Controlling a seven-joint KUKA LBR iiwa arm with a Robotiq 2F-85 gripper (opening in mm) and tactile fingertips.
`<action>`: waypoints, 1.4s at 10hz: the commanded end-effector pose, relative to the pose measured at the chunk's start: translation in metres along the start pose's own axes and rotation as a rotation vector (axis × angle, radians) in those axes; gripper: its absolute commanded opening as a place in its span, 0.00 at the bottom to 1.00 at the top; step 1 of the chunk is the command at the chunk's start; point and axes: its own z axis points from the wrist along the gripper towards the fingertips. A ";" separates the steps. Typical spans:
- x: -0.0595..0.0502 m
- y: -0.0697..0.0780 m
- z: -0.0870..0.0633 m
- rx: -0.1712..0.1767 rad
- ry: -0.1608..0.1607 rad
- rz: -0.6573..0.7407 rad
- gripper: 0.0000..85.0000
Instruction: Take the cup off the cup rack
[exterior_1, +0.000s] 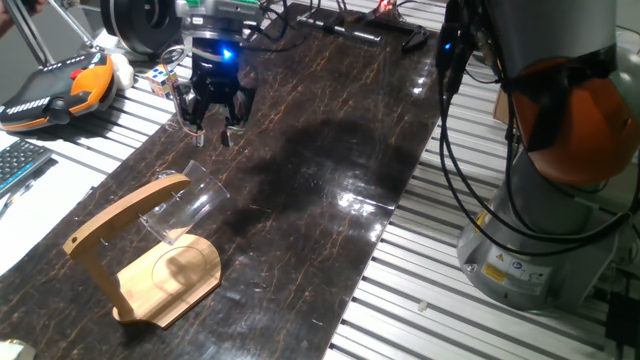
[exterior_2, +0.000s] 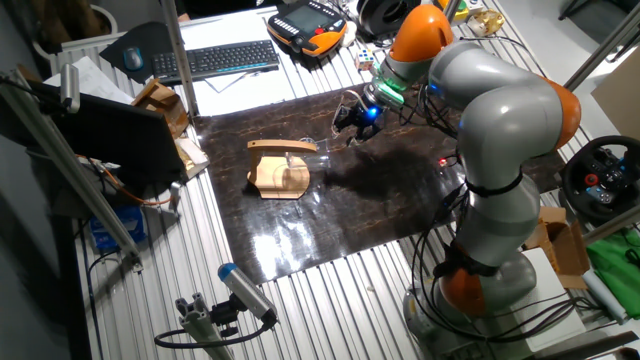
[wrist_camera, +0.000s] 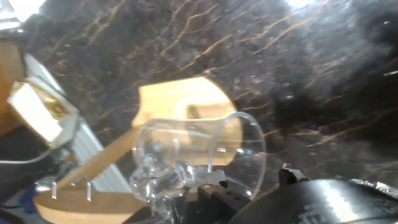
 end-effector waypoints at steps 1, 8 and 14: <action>0.000 0.000 0.001 0.001 -0.004 0.002 0.55; -0.003 -0.002 0.002 0.047 -0.020 0.008 0.56; -0.003 -0.002 0.002 0.014 0.035 -0.002 0.62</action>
